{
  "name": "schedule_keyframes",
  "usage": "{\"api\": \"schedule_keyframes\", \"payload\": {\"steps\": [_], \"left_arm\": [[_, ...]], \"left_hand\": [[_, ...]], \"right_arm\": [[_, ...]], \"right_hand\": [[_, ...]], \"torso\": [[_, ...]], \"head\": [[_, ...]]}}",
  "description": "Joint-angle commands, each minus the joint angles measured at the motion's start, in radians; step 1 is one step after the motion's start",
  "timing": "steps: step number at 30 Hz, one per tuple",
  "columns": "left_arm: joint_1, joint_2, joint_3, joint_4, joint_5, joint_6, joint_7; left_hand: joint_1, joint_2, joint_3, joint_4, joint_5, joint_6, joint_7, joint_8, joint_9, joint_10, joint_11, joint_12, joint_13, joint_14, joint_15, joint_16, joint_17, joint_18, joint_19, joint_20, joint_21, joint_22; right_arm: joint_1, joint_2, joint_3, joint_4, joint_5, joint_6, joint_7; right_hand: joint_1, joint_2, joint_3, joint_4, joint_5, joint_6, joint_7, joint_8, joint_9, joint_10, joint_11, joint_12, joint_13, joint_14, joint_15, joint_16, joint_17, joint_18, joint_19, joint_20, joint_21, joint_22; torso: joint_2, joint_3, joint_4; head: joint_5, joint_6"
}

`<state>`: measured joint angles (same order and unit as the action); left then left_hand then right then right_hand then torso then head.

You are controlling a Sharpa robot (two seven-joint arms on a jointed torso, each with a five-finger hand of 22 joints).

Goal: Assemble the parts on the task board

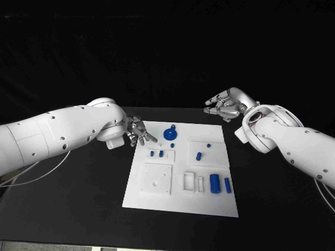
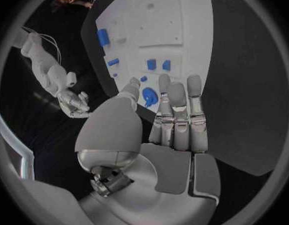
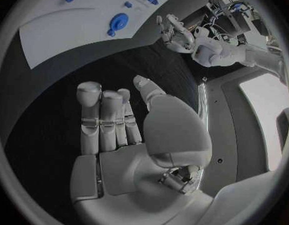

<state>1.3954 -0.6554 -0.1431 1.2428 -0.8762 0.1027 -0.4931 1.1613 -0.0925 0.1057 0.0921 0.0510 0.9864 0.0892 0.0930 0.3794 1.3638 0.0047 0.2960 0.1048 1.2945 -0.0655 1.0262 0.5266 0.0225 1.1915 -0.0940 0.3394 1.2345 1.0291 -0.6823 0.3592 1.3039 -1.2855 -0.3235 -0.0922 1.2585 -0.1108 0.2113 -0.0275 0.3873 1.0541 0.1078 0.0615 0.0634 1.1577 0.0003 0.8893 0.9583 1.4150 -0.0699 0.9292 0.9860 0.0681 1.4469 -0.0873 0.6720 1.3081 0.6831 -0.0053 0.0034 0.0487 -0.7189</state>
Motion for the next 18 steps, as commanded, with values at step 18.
{"api": "schedule_keyframes", "payload": {"steps": [18], "left_arm": [[0.001,0.040,-0.089,0.011,-0.130,-0.439,0.566]], "left_hand": [[0.262,0.038,0.067,-0.193,0.108,0.086,0.036,0.013,-0.314,-0.176,0.083,-0.233,-0.046,-0.080,0.070,-0.349,-0.186,0.026,-0.044,0.074,-0.246,-0.185]], "right_arm": [[-0.001,0.003,0.000,-0.006,0.030,-0.016,0.034]], "right_hand": [[0.000,-0.009,0.021,-0.011,0.003,-0.019,0.002,0.000,-0.001,0.019,-0.008,-0.132,-0.263,-0.015,-0.004,-0.096,-0.138,0.018,-0.007,-0.004,-0.225,0.040]], "torso": [[0.001,0.0001,-0.0026]], "head": [[-0.012,0.015]]}}
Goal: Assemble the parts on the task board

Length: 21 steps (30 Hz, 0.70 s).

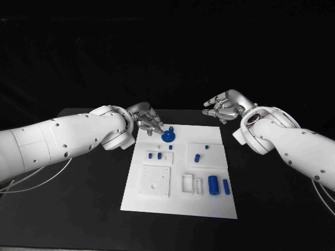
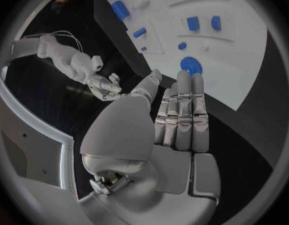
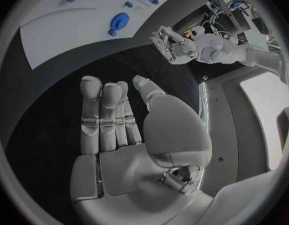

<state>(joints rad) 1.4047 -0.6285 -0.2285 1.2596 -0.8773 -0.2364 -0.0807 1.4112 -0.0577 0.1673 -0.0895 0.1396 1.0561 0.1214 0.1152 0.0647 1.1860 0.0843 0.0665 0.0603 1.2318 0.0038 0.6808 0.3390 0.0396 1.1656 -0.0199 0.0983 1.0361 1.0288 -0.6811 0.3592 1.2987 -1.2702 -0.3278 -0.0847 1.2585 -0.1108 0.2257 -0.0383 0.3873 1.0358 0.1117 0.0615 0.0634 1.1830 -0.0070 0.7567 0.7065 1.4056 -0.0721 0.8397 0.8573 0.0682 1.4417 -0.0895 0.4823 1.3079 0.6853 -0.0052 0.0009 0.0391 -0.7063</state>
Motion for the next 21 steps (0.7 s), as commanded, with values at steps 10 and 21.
{"api": "schedule_keyframes", "payload": {"steps": [10,21], "left_arm": [[-0.044,0.089,-0.011,-0.079,-0.262,-0.066,0.226],[-0.075,0.154,-0.012,-0.169,-0.346,0.020,0.218]], "left_hand": [[-0.003,0.010,0.041,-0.045,0.048,0.059,-0.004,-0.051,0.001,0.006,-0.001,-0.007,-0.002,-0.026,-0.005,0.068,0.044,0.020,-0.053,-0.003,0.048,0.193],[-0.026,0.010,0.060,-0.059,0.042,0.052,-0.007,-0.052,0.001,-0.003,-0.002,-0.007,-0.002,-0.028,-0.009,0.190,0.070,0.031,-0.021,-0.006,0.055,0.290]], "right_arm": [[0.000,0.012,0.000,-0.007,0.036,-0.037,0.053],[0.000,0.017,0.000,-0.003,0.048,-0.048,0.059]], "right_hand": [[0.022,-0.019,0.123,-0.050,-0.049,0.003,0.007,-0.001,-0.001,-0.027,0.011,-0.110,-0.172,-0.057,0.012,-0.101,-0.154,0.021,-0.045,0.011,-0.314,-0.078],[0.002,-0.022,0.142,-0.063,-0.047,-0.003,0.008,0.001,0.000,-0.023,0.013,-0.125,-0.244,-0.067,0.013,-0.080,-0.227,0.018,-0.025,0.012,-0.363,-0.096]], "torso": [[0.001,-0.0008,-0.0011],[0.002,0.0004,-0.0018]], "head": [[0.000,0.009],[-0.003,0.009]]}}
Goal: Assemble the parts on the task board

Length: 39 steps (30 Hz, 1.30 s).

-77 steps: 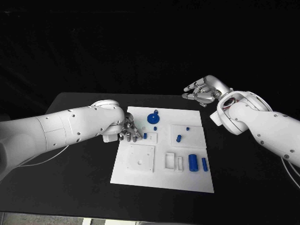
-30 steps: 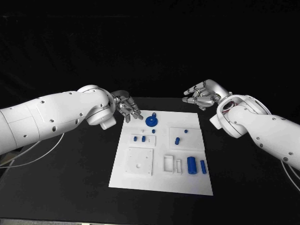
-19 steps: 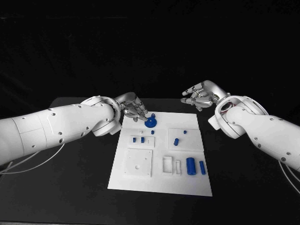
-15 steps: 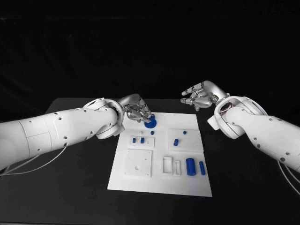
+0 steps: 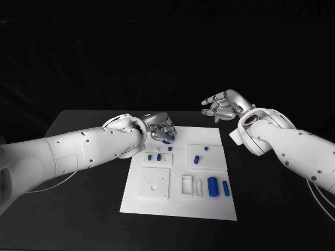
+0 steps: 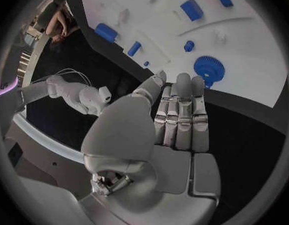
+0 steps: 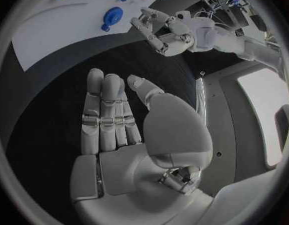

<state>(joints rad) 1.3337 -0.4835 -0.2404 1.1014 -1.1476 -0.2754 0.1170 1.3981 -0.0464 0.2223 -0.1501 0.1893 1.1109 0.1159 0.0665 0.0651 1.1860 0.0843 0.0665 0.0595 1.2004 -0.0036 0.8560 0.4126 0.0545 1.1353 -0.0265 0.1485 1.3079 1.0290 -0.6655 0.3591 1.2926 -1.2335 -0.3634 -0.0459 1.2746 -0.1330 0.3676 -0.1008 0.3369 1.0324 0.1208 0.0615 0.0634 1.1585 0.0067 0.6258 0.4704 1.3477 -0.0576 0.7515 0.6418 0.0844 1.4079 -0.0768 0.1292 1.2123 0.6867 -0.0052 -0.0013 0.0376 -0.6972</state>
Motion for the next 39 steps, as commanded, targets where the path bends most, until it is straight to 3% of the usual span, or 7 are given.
{"api": "schedule_keyframes", "payload": {"steps": [1,8,18,19,26,32,39], "left_arm": [[-0.006,0.012,0.000,-0.016,-0.085,0.071,0.015],[-0.017,0.032,0.000,-0.038,-0.142,0.139,-0.032],[-0.030,0.072,0.001,-0.101,-0.156,0.126,-0.056],[-0.030,0.074,0.001,-0.103,-0.156,0.128,-0.058],[-0.034,0.091,0.001,-0.130,-0.165,0.114,-0.053],[-0.041,0.103,0.001,-0.153,-0.174,0.120,-0.043],[-0.047,0.108,0.001,-0.160,-0.176,0.133,-0.038]], "left_hand": [[-0.016,-0.004,0.003,0.003,-0.009,-0.004,-0.003,-0.003,0.001,-0.004,-0.003,-0.007,-0.001,0.010,-0.003,0.027,-0.003,0.016,0.015,0.000,0.006,0.019],[-0.045,-0.031,-0.025,0.025,-0.009,-0.014,-0.004,-0.003,0.001,-0.013,-0.003,-0.006,0.000,0.014,-0.003,0.111,-0.021,0.017,0.054,0.000,-0.004,0.011],[-0.042,-0.037,-0.012,0.031,0.003,-0.019,-0.006,-0.003,0.001,-0.031,-0.001,-0.008,-0.001,0.027,-0.008,0.167,-0.079,0.020,0.082,-0.004,-0.016,0.020],[-0.042,-0.036,-0.010,0.031,0.004,-0.019,-0.006,-0.003,0.001,-0.030,-0.002,-0.008,-0.001,0.031,-0.009,0.171,-0.080,0.021,0.084,-0.005,-0.015,0.020],[-0.039,-0.034,0.002,0.029,0.006,-0.020,-0.005,-0.003,0.001,-0.031,0.000,-0.008,-0.001,0.031,-0.008,0.183,-0.091,0.023,0.085,-0.004,-0.010,0.022],[-0.037,-0.027,0.022,0.026,0.012,-0.007,-0.008,-0.003,0.001,-0.022,-0.004,-0.008,-0.001,0.039,-0.011,0.198,-0.095,0.025,0.082,-0.006,0.002,0.023],[-0.044,-0.029,0.037,0.022,0.012,-0.004,-0.011,-0.003,0.001,-0.021,-0.006,-0.008,-0.001,0.043,-0.014,0.214,-0.100,0.023,0.077,-0.010,0.025,0.023]], "right_arm": [[0.000,0.001,0.000,0.004,0.012,-0.013,0.021],[0.000,0.001,0.000,0.008,0.014,-0.017,0.022],[0.000,0.001,0.000,0.010,0.014,-0.032,0.023],[0.000,0.001,0.000,0.010,0.014,-0.033,0.023],[0.000,0.002,0.000,0.010,0.039,-0.040,0.023],[0.000,0.003,0.000,0.010,0.062,-0.041,0.026],[0.000,0.004,0.000,0.008,0.084,-0.043,0.031]], "right_hand": [[-0.014,0.001,0.000,0.000,0.003,0.000,-0.001,0.002,0.000,0.002,-0.001,0.006,-0.007,-0.009,-0.001,0.008,-0.012,0.002,0.009,0.000,-0.010,0.000],[-0.013,-0.001,-0.007,0.001,0.007,-0.004,0.000,0.000,-0.001,-0.002,0.000,0.014,-0.023,-0.017,0.000,0.023,-0.038,0.002,0.015,0.000,-0.030,0.005],[-0.012,-0.002,0.001,0.003,0.009,-0.008,0.005,0.000,-0.001,-0.025,0.011,-0.040,-0.067,-0.065,0.014,-0.025,-0.071,0.000,-0.027,0.012,-0.066,-0.015],[-0.006,-0.008,0.001,-0.001,0.006,-0.011,0.005,-0.001,-0.001,0.022,0.009,-0.096,-0.129,-0.034,0.017,-0.084,-0.111,0.006,-0.045,0.020,-0.056,-0.065],[-0.003,0.001,-0.015,0.002,0.015,-0.009,0.010,0.001,0.000,0.029,0.024,-0.192,-0.218,-0.031,0.029,-0.215,-0.158,0.002,-0.071,0.030,-0.065,-0.206],[-0.006,0.007,0.002,0.003,0.023,-0.007,0.013,0.000,-0.001,0.108,0.045,-0.429,-0.389,-0.001,0.052,-0.417,-0.239,0.010,-0.118,0.054,-0.061,-0.387],[-0.019,0.001,0.029,0.008,0.030,-0.012,0.022,0.000,0.000,0.099,0.069,-0.546,-0.408,0.020,0.076,-0.587,-0.312,0.012,-0.165,0.077,-0.063,-0.554]], "torso": [[0.000,0.0003,0.0005],[-0.001,0.0000,0.0022],[-0.002,-0.0007,0.0017],[-0.002,-0.0008,0.0016],[-0.002,0.0001,0.0037],[-0.001,0.0001,0.0001],[-0.001,0.0001,0.0038]], "head": [[-0.002,0.000],[-0.005,0.000],[-0.005,-0.005],[-0.006,-0.005],[-0.008,-0.005],[-0.008,-0.007],[-0.013,-0.009]]}}
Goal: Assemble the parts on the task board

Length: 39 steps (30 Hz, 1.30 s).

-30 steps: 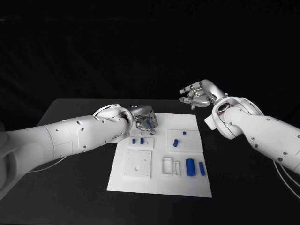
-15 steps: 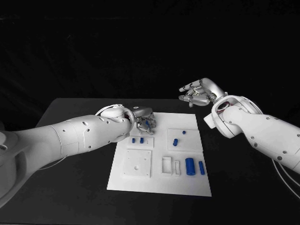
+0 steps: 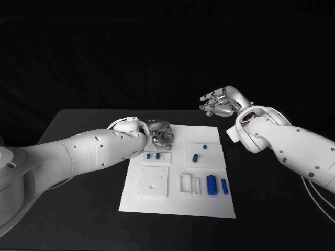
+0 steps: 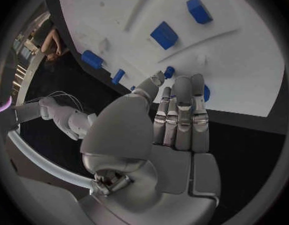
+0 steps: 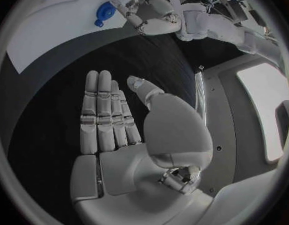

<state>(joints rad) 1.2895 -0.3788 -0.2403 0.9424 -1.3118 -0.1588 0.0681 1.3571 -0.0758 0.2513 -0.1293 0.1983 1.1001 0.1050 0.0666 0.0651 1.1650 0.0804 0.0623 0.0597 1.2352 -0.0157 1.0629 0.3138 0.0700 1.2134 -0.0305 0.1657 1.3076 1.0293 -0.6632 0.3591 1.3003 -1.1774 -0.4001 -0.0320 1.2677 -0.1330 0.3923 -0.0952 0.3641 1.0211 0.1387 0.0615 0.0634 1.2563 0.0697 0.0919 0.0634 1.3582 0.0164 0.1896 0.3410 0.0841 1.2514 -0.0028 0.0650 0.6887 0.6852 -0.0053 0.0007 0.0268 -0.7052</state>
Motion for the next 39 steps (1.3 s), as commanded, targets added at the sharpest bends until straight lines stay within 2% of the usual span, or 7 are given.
{"api": "schedule_keyframes", "payload": {"steps": [1,3,10,14,17,25,39], "left_arm": [[-0.004,0.004,0.000,-0.002,-0.012,0.018,0.012],[-0.005,0.005,0.000,-0.004,-0.012,0.021,0.012],[-0.014,0.010,0.001,-0.015,-0.013,0.020,0.018],[-0.018,0.014,0.001,-0.022,-0.013,0.018,0.021],[-0.020,0.017,0.001,-0.027,-0.013,0.018,0.024],[-0.029,0.026,0.001,-0.040,-0.013,0.021,0.030],[-0.039,0.034,0.001,-0.057,-0.022,0.063,0.031]], "left_hand": [[-0.004,0.001,0.009,0.001,0.003,0.007,0.000,-0.003,0.001,0.000,-0.002,-0.004,-0.001,0.009,-0.002,0.008,-0.002,0.008,-0.002,-0.006,0.009,0.023],[-0.005,0.001,0.010,0.001,0.003,0.007,0.000,-0.003,0.001,0.002,-0.002,-0.004,-0.001,0.012,-0.002,0.016,-0.001,0.008,-0.001,-0.007,0.016,0.023],[-0.005,0.003,0.014,0.000,0.003,0.008,0.000,-0.003,0.001,0.002,-0.002,-0.004,-0.001,0.012,-0.002,0.024,-0.003,0.009,-0.004,-0.007,0.028,0.023],[-0.005,0.005,0.016,0.001,0.004,0.010,0.001,-0.003,0.001,0.003,-0.002,-0.004,-0.001,0.010,-0.002,0.024,-0.004,0.009,-0.006,-0.006,0.032,0.023],[-0.004,0.011,0.021,0.003,0.005,0.012,0.002,-0.003,0.001,0.004,-0.003,-0.004,-0.001,0.011,-0.002,0.026,-0.006,0.010,-0.008,-0.007,0.039,0.023],[0.003,0.032,0.036,0.006,0.002,0.030,0.000,-0.003,0.001,0.022,-0.008,-0.005,-0.001,0.041,-0.008,0.043,-0.004,0.016,0.007,-0.013,0.087,0.026],[0.010,0.042,0.038,-0.002,0.003,0.056,-0.006,-0.004,0.001,0.054,-0.020,-0.005,-0.001,0.057,-0.019,0.065,0.004,0.014,-0.010,-0.022,0.161,0.024]], "right_arm": [[0.000,0.002,0.000,0.001,0.031,-0.007,0.018],[0.000,0.002,0.000,0.000,0.034,-0.007,0.019],[0.000,0.006,0.000,-0.001,0.039,-0.007,0.023],[0.000,0.006,0.000,-0.001,0.041,-0.006,0.024],[0.000,0.006,0.000,-0.001,0.043,-0.007,0.024],[0.000,0.009,0.000,-0.001,0.045,-0.007,0.025],[0.000,0.010,0.001,-0.004,0.047,-0.006,0.025]], "right_hand": [[-0.013,0.000,0.004,0.002,0.004,-0.001,0.005,0.000,0.000,-0.001,0.006,-0.016,-0.001,0.009,0.003,-0.034,-0.016,0.012,-0.012,0.004,0.001,-0.039],[-0.011,0.001,0.003,0.003,0.006,-0.001,0.006,0.000,0.000,0.000,0.007,-0.021,-0.001,0.029,0.005,-0.072,-0.037,0.011,-0.008,0.005,0.008,-0.097],[-0.011,0.000,0.001,0.002,0.006,0.000,0.005,0.001,0.000,0.000,0.007,-0.021,-0.001,0.042,0.004,-0.093,-0.046,0.011,-0.001,0.005,0.017,-0.144],[-0.010,0.001,0.001,0.002,0.006,0.001,0.004,0.001,0.000,0.005,0.005,-0.019,-0.001,0.048,0.002,-0.091,-0.045,0.011,0.004,0.003,0.021,-0.145],[-0.010,-0.001,-0.001,0.001,0.007,-0.003,0.005,0.002,0.000,0.004,0.005,-0.021,-0.001,0.055,0.002,-0.108,-0.051,0.009,0.001,0.002,0.051,-0.201],[-0.011,0.000,-0.001,0.002,0.007,-0.001,0.005,0.000,-0.001,0.004,0.006,-0.023,-0.002,0.054,0.003,-0.107,-0.050,0.008,-0.003,0.002,0.057,-0.208],[-0.012,-0.002,-0.002,0.005,0.008,-0.002,0.006,0.000,0.000,0.001,0.007,-0.022,-0.002,0.052,0.004,-0.106,-0.050,0.008,-0.010,0.003,0.076,-0.236]], "torso": [[0.000,0.0000,0.0028],[-0.001,0.0001,0.0029],[0.001,0.0003,0.0004],[0.001,-0.0010,-0.0010],[0.000,-0.0010,0.0007],[-0.001,0.0000,0.0019],[-0.001,-0.0014,0.0017]], "head": [[-0.002,-0.002],[-0.002,-0.003],[-0.001,-0.003],[-0.002,-0.005],[-0.004,-0.006],[-0.005,-0.006],[-0.011,-0.009]]}}
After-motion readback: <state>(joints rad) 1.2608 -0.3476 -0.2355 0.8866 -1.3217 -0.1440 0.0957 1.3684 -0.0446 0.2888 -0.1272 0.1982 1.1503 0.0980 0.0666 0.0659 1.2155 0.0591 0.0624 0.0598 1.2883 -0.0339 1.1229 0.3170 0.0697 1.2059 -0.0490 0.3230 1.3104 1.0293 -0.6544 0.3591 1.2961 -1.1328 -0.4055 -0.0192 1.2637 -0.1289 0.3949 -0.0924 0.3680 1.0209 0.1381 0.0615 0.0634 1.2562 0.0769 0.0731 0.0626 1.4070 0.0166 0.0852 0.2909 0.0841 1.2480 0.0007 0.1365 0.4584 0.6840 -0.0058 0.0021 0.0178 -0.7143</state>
